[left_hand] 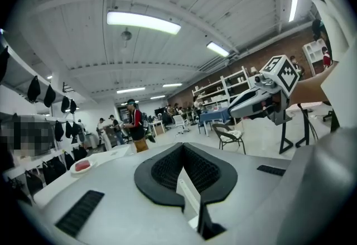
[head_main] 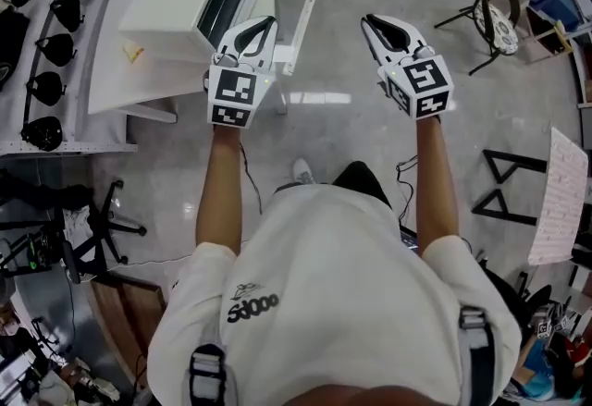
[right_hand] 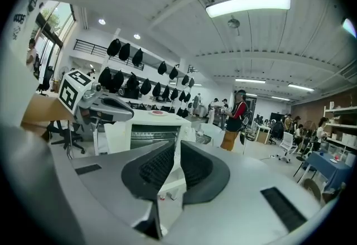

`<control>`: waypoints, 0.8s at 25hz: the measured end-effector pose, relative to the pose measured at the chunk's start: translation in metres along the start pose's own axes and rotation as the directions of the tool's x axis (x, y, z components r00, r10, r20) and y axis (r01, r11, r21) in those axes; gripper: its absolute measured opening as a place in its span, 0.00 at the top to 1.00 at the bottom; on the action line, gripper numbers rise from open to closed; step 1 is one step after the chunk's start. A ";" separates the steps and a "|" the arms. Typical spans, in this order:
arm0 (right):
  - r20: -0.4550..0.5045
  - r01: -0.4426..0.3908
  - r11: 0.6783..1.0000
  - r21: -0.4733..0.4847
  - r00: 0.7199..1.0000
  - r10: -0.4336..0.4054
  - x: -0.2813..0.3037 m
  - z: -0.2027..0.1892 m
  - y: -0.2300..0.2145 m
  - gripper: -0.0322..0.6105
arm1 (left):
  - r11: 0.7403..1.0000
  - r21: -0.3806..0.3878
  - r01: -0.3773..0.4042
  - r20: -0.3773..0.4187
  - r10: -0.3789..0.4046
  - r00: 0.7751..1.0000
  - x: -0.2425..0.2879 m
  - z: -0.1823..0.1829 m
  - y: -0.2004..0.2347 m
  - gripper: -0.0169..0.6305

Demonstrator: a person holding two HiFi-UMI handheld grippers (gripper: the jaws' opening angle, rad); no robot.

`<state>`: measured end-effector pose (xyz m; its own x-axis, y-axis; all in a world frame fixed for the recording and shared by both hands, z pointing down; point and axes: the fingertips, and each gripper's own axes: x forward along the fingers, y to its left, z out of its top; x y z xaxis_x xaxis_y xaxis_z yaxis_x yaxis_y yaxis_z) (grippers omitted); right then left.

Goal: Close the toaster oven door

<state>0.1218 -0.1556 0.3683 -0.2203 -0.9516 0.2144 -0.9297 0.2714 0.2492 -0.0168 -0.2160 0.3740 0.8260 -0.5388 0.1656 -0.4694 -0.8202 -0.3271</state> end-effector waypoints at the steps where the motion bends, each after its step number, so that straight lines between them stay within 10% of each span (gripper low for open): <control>1: -0.009 -0.003 1.000 -0.007 1.000 0.003 0.006 -0.005 -0.001 0.93 | 1.000 -0.004 0.003 -0.007 -0.003 1.000 0.004 -0.004 0.002 0.95; 9: -0.088 -0.092 0.995 -0.025 0.992 0.090 0.055 -0.063 -0.026 0.81 | 0.999 -0.050 -0.011 -0.066 0.008 0.998 0.049 -0.024 0.006 0.95; 20: -0.192 -0.207 0.978 -0.019 0.961 0.200 0.171 -0.159 -0.077 0.94 | 0.978 -0.153 -0.145 -0.182 0.117 0.976 0.129 -0.076 0.048 0.95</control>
<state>0.2023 -0.3158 0.5358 -0.3409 -0.8325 0.4368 -0.8580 0.4654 0.2173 0.0435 -0.3400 0.4508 0.6950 -0.6567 0.2929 -0.6265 -0.7529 -0.2015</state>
